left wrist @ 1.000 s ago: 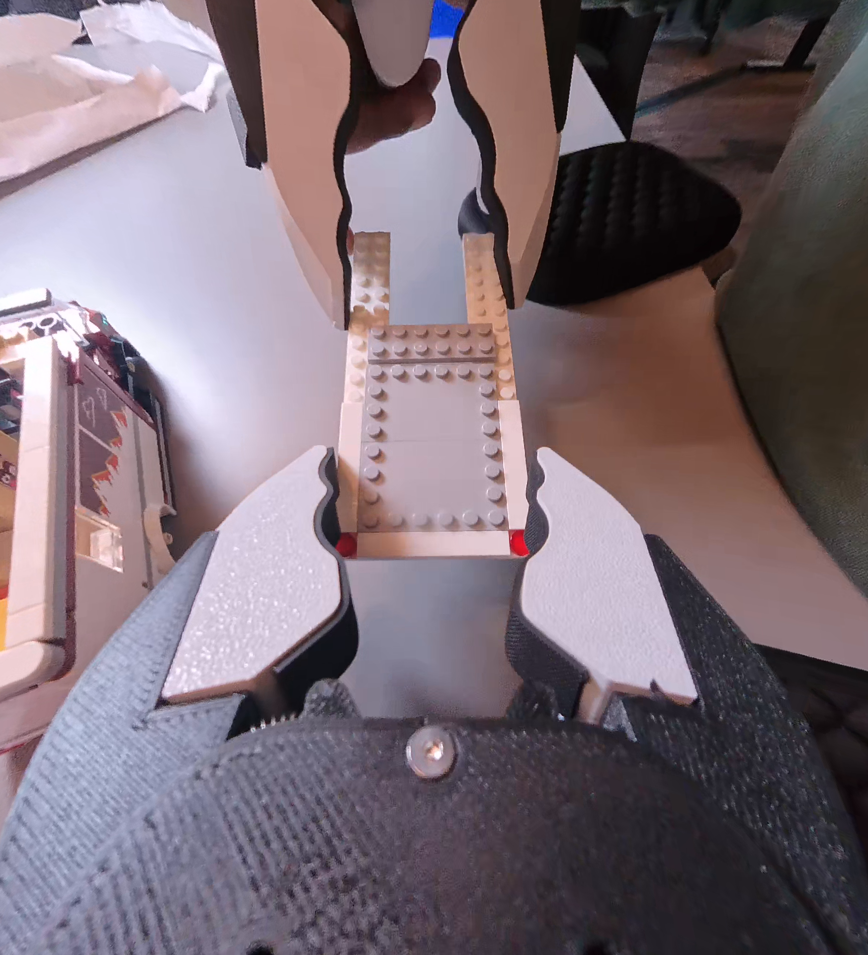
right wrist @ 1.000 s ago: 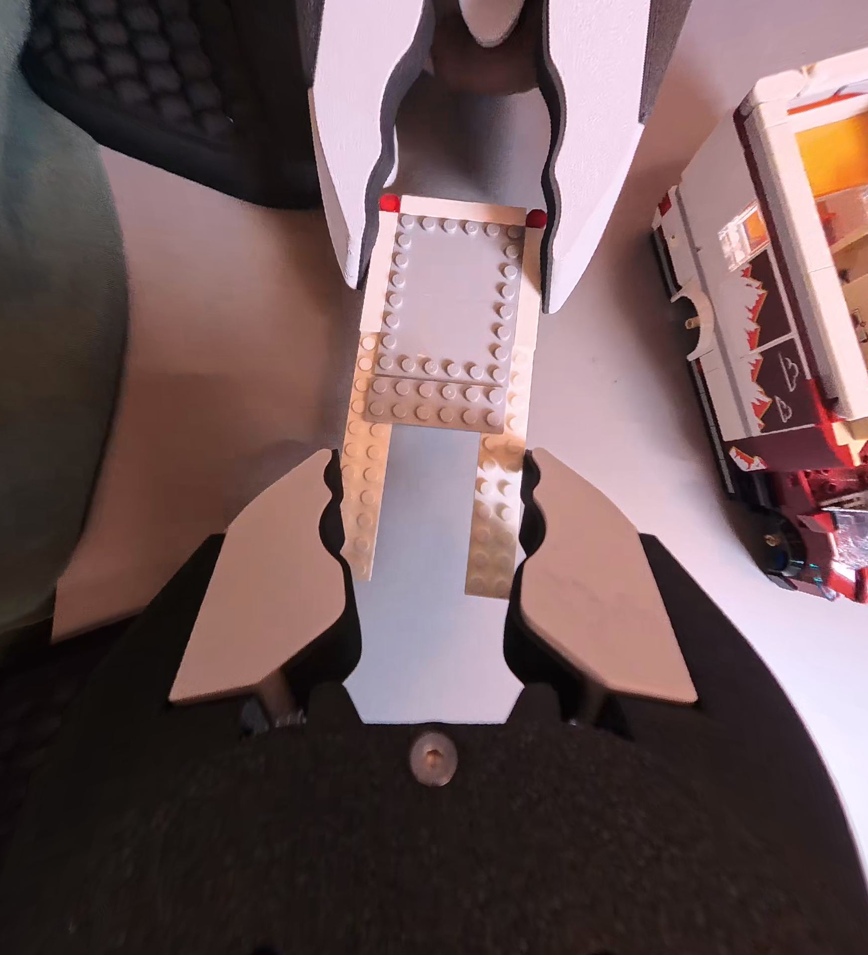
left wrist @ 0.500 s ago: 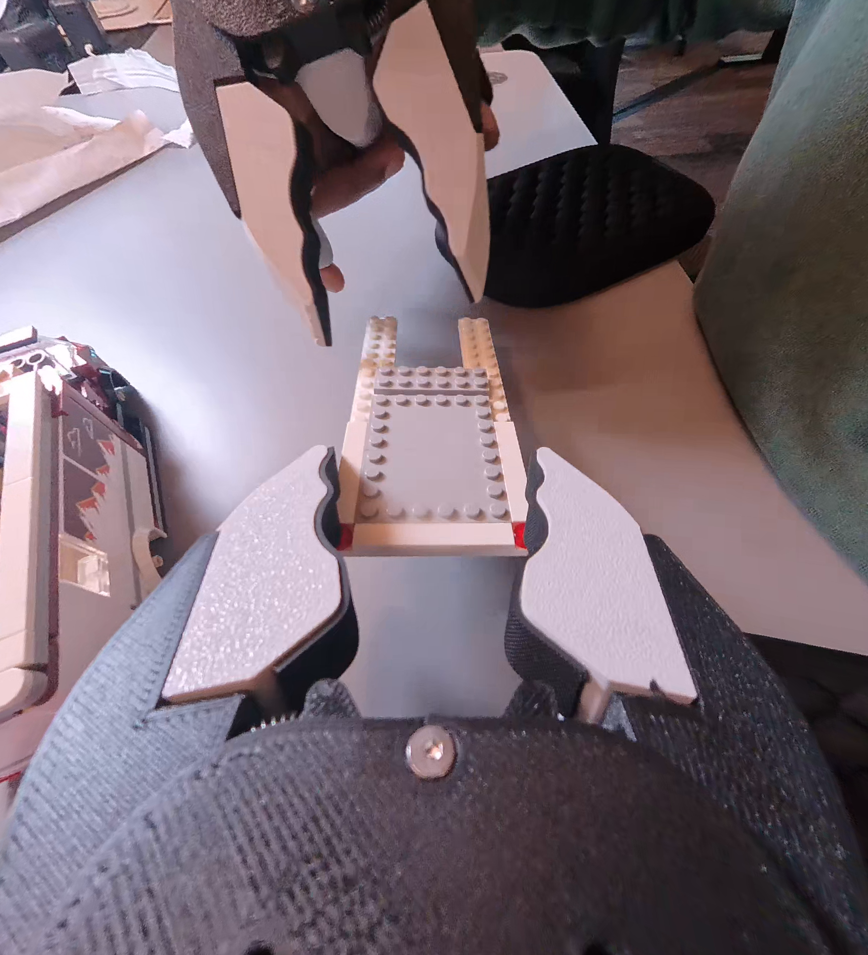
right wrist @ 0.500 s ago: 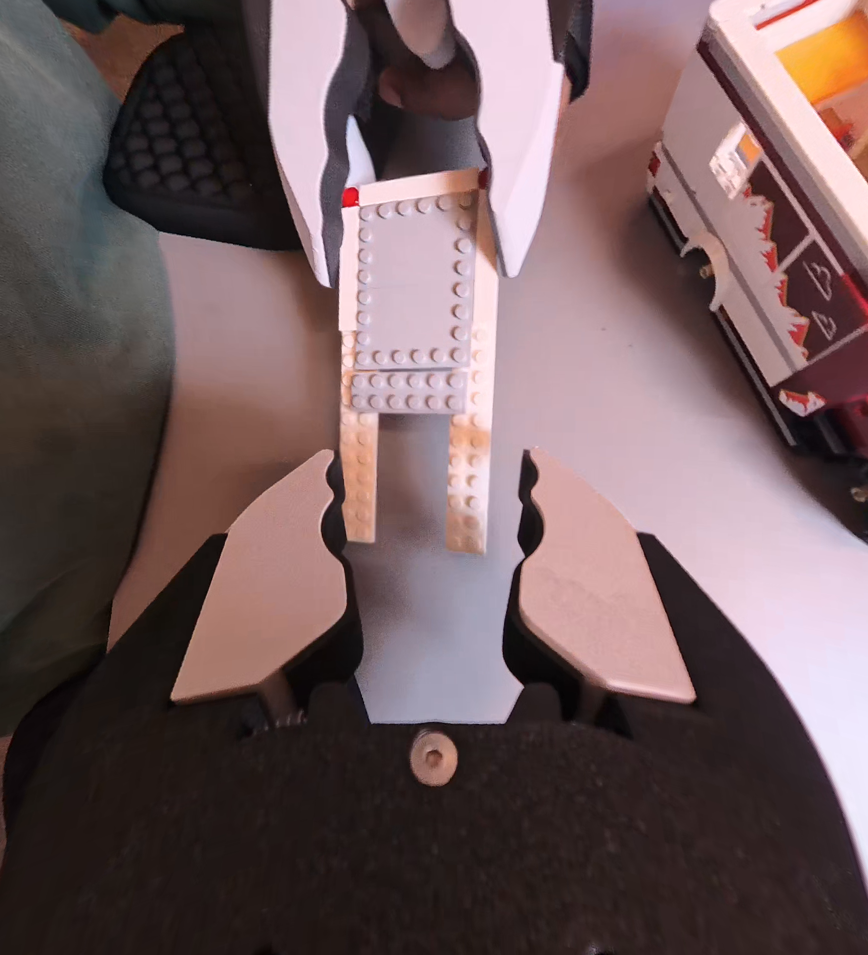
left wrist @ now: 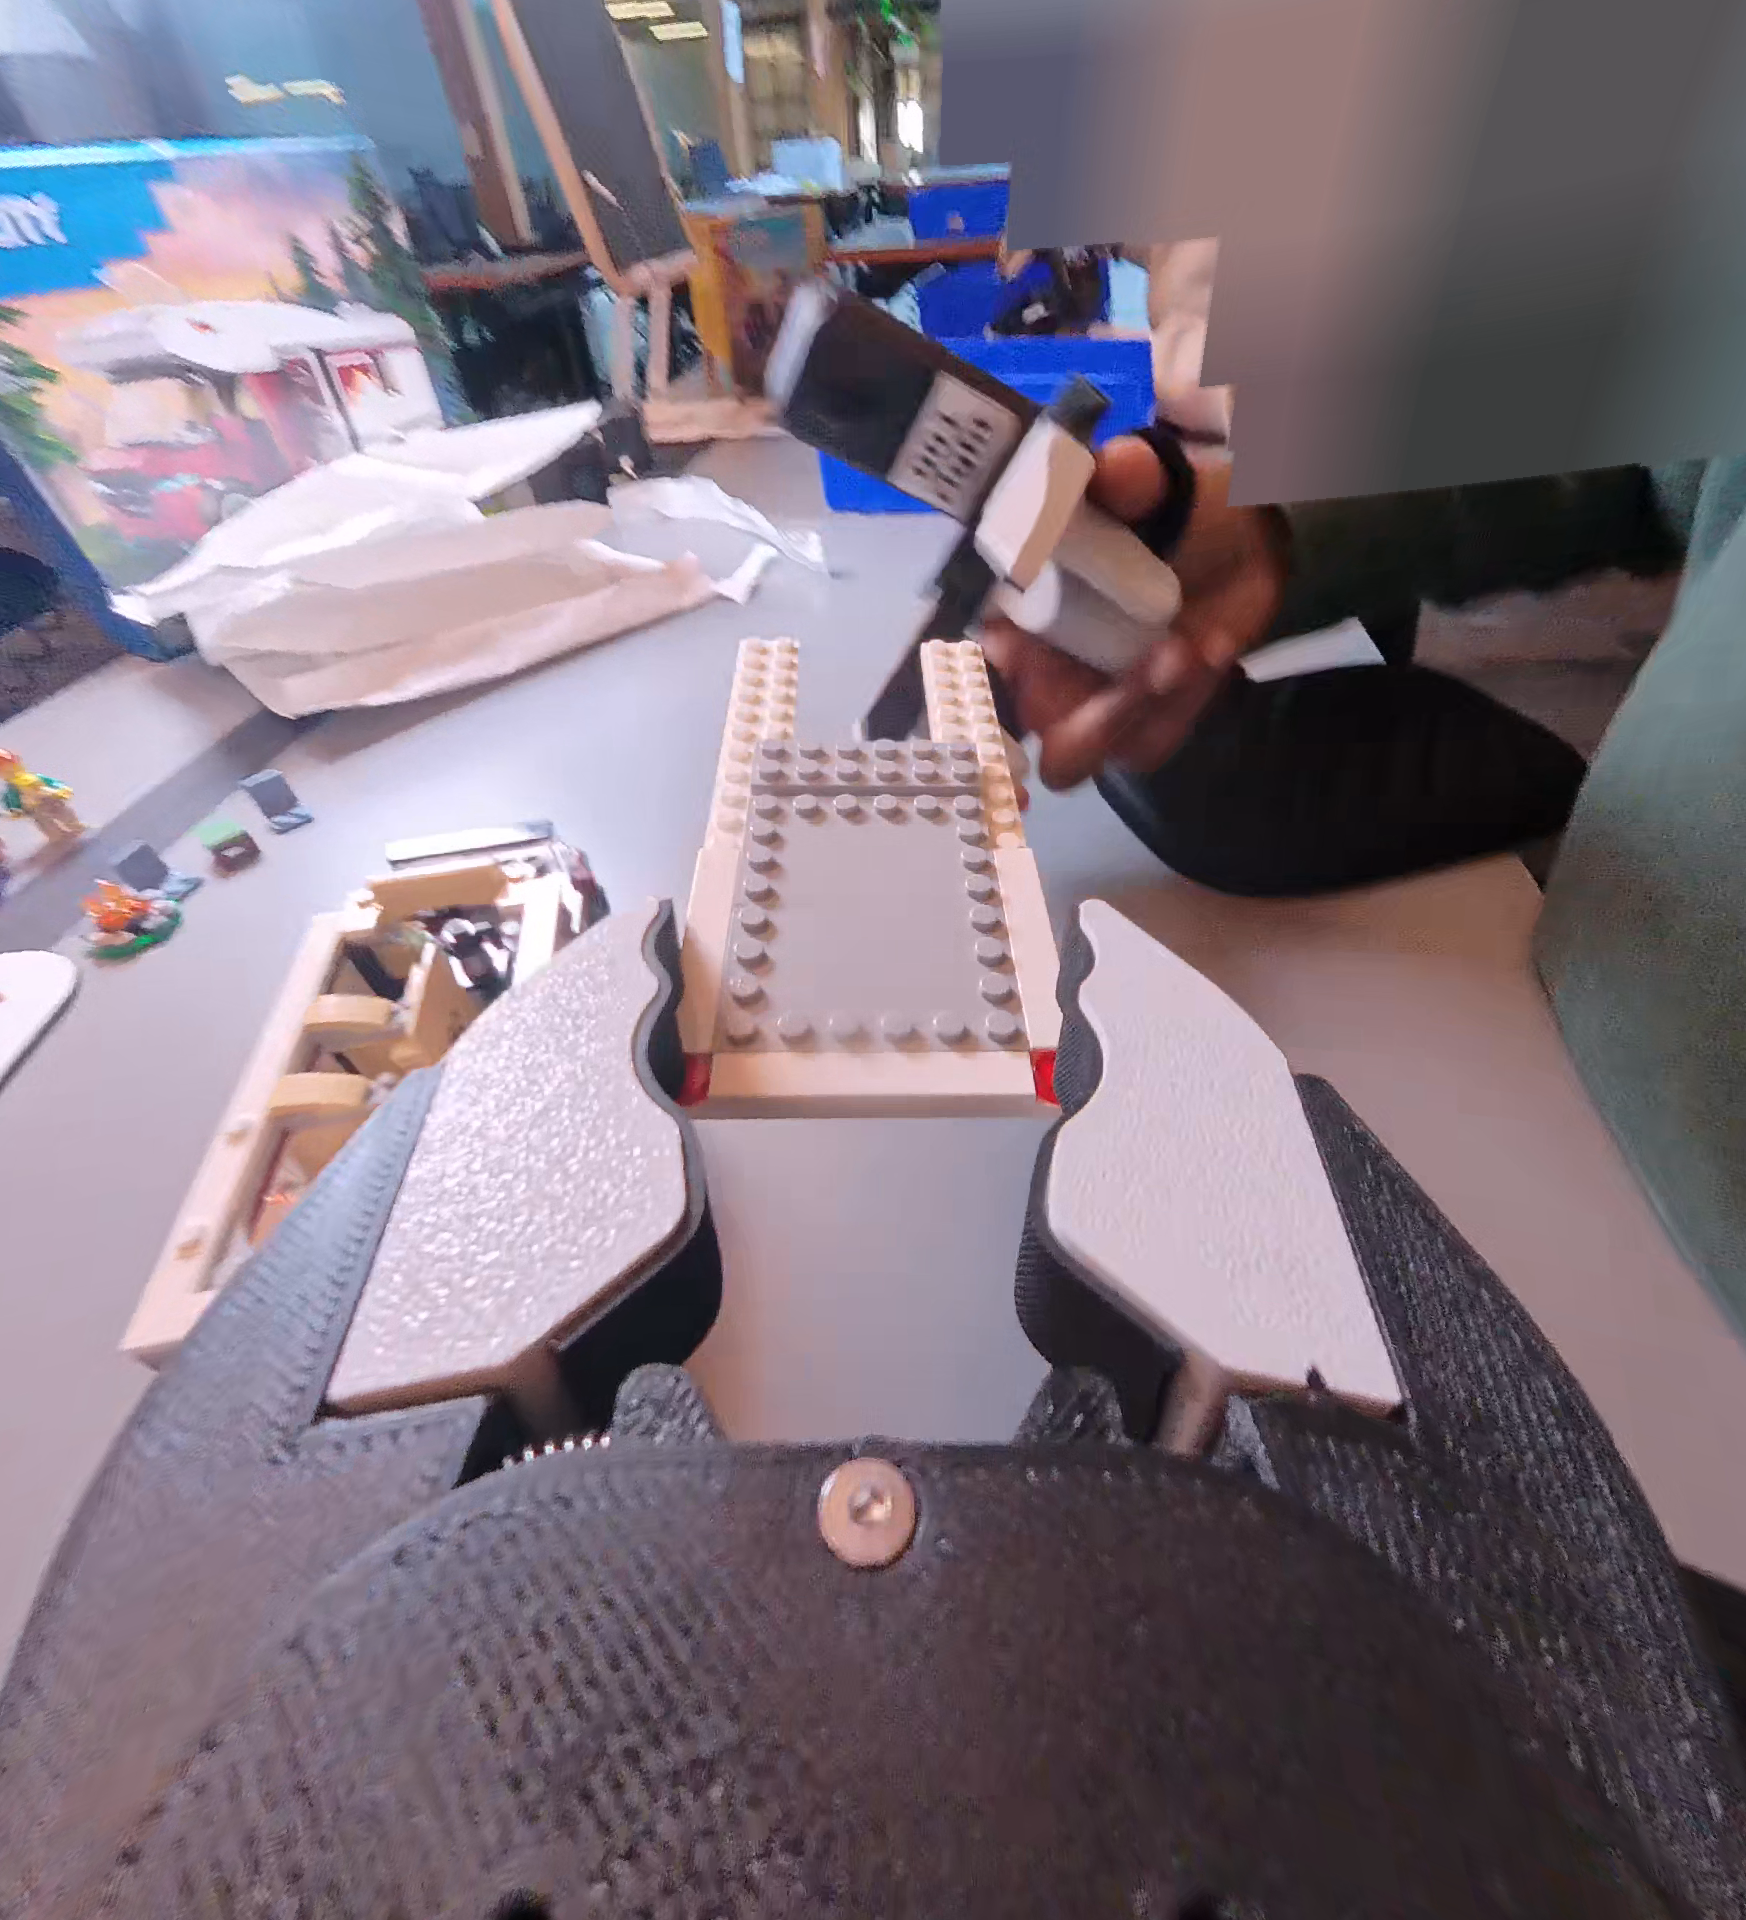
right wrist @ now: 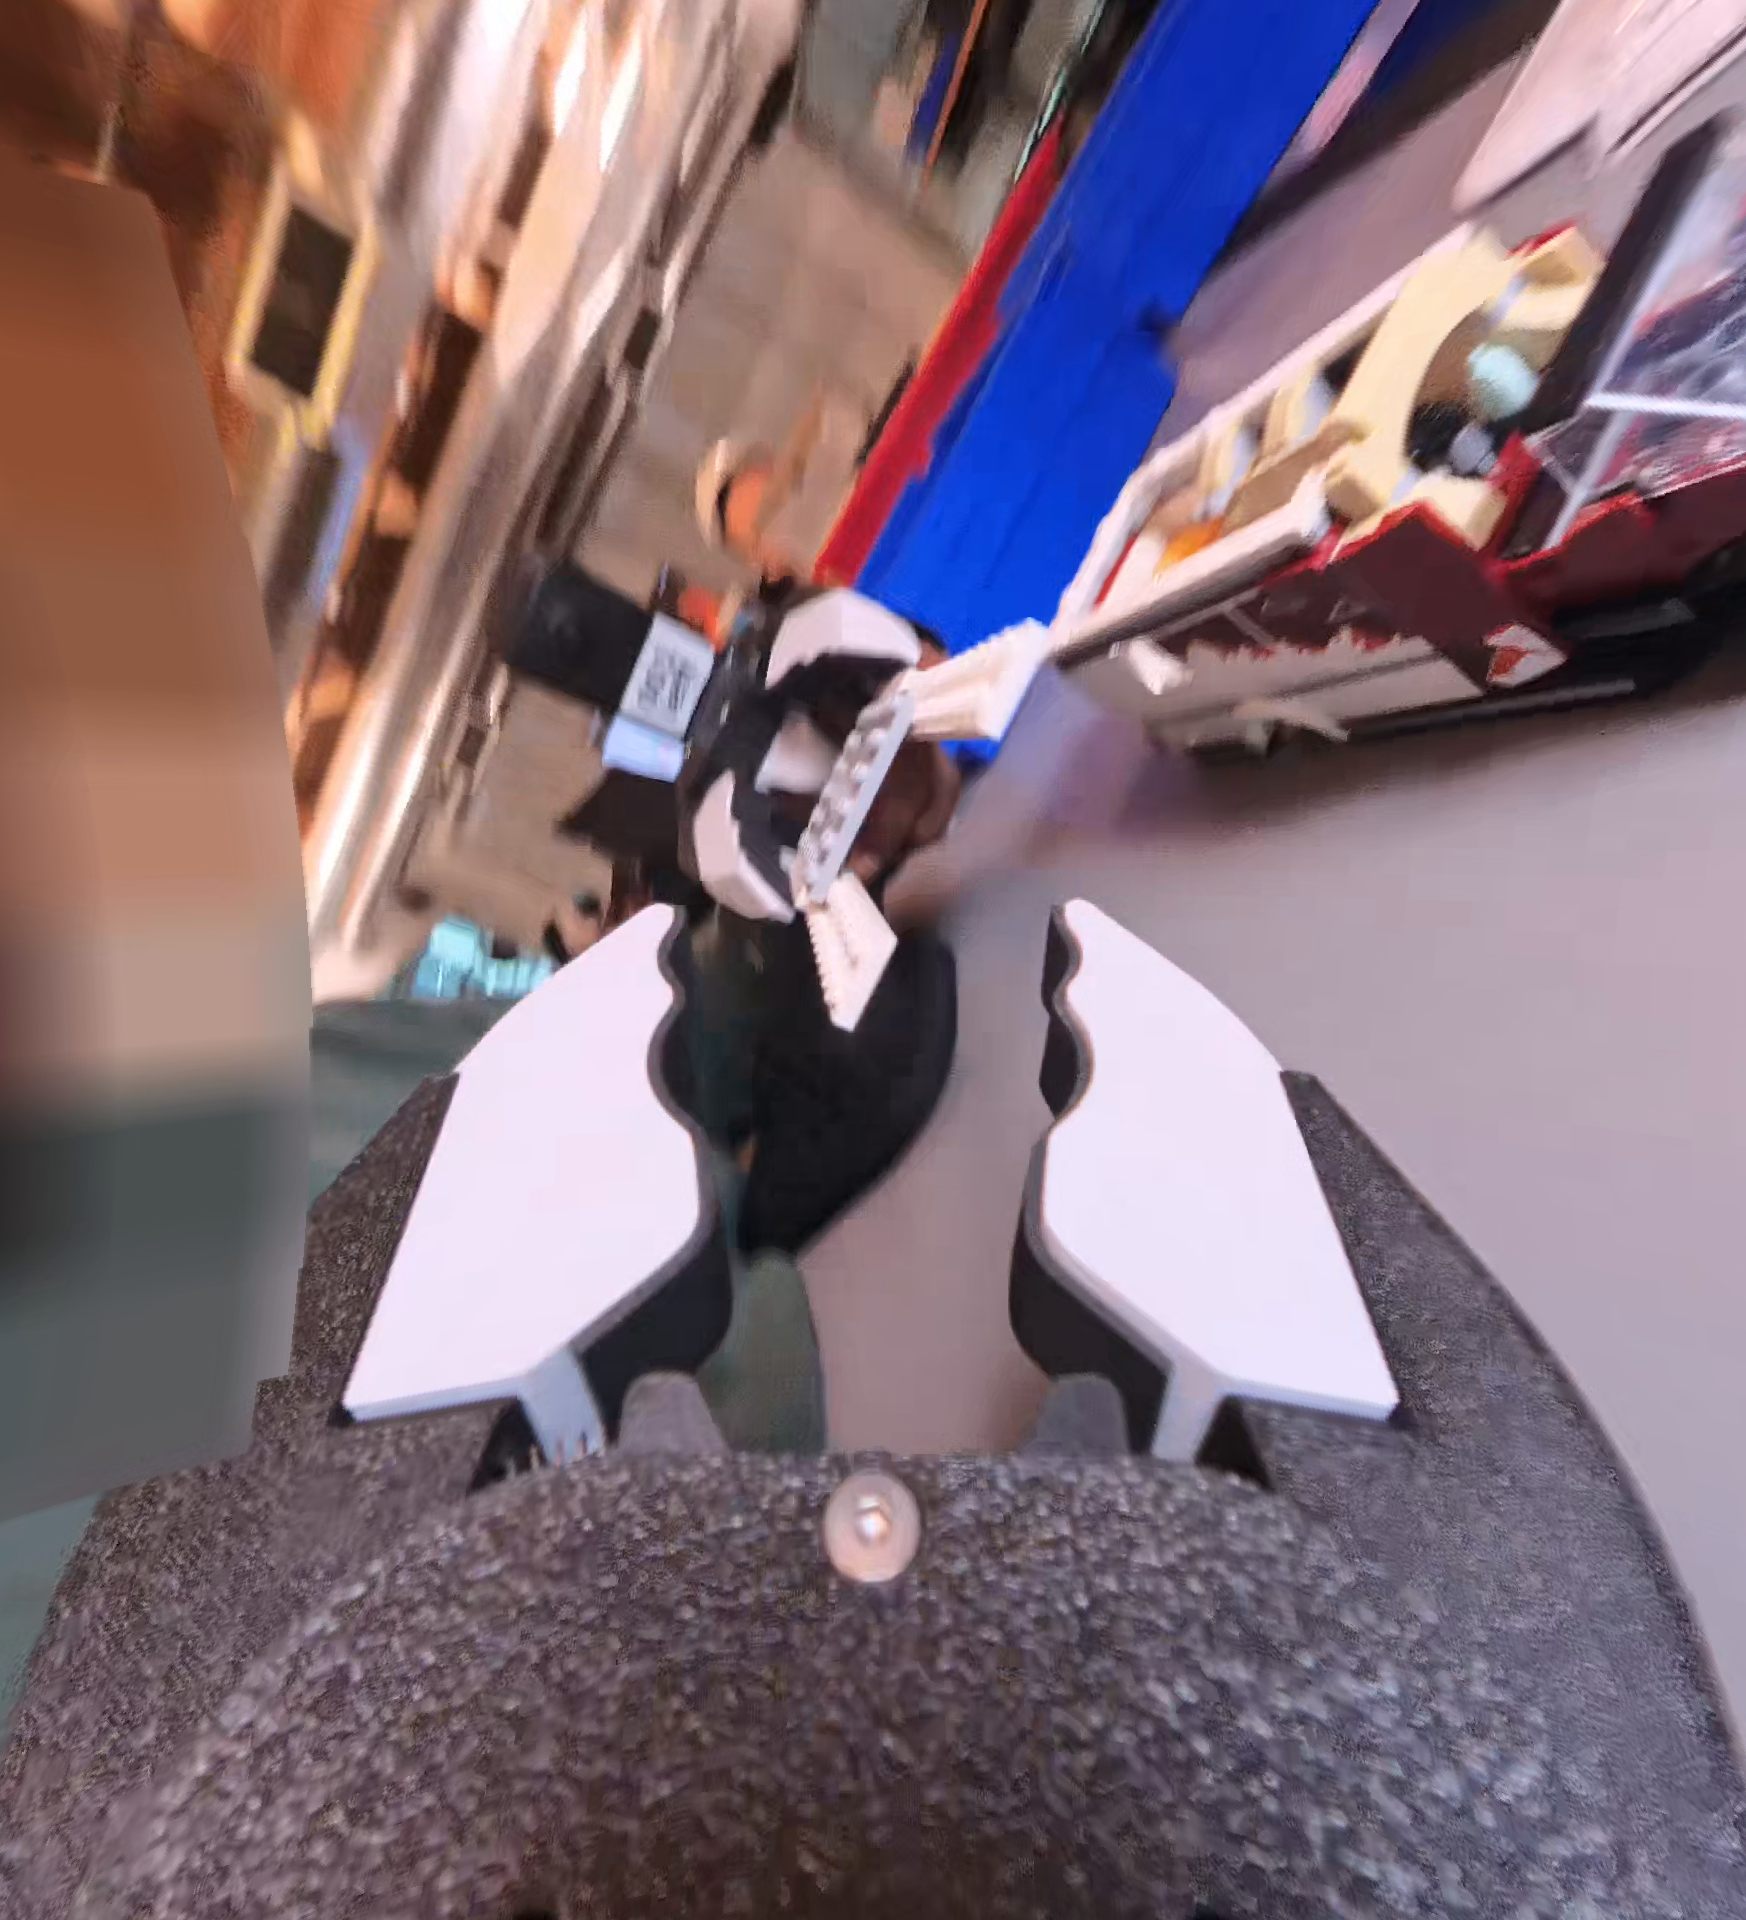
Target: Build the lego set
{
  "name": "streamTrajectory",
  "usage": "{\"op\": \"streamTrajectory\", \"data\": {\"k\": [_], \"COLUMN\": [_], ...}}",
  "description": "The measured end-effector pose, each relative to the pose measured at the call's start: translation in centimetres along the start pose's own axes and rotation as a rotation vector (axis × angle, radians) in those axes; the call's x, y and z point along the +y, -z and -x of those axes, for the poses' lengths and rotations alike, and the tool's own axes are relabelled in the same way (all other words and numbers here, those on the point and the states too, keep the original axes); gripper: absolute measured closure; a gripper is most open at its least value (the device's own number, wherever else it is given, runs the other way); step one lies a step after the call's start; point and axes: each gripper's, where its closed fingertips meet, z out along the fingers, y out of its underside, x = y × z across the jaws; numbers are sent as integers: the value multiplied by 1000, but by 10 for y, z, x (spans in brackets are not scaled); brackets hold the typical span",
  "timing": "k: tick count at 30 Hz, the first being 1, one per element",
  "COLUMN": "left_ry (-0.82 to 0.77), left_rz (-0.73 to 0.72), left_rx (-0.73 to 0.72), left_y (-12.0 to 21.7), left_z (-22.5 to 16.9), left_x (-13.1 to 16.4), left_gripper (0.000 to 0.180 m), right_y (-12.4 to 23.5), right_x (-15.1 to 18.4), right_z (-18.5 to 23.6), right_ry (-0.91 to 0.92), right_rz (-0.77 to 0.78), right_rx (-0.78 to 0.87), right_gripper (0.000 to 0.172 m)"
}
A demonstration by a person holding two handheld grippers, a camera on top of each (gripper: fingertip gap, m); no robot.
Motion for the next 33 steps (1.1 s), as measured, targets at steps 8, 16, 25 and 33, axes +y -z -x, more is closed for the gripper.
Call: {"op": "streamTrajectory", "data": {"k": [8,16,25,33], "left_ry": [-46,-77,147,724], "left_rz": [-7,63,-25,-44], "left_rx": [-140,-190,-70,355], "left_y": [-15,-24,-21,-27], "left_z": [1,-5,-14,-40], "left_x": [-18,-3,-10,6], "left_gripper": [110,110,99,135], "right_y": [-26,-27,-21,-23], "right_x": [-11,-5,0,8], "right_z": [14,1,6,12], "right_ry": [-50,-123,-219,-196], "right_rz": [-299,-292,-246,-115], "right_rx": [51,69,-39,-67], "right_gripper": [142,162,162,162]}}
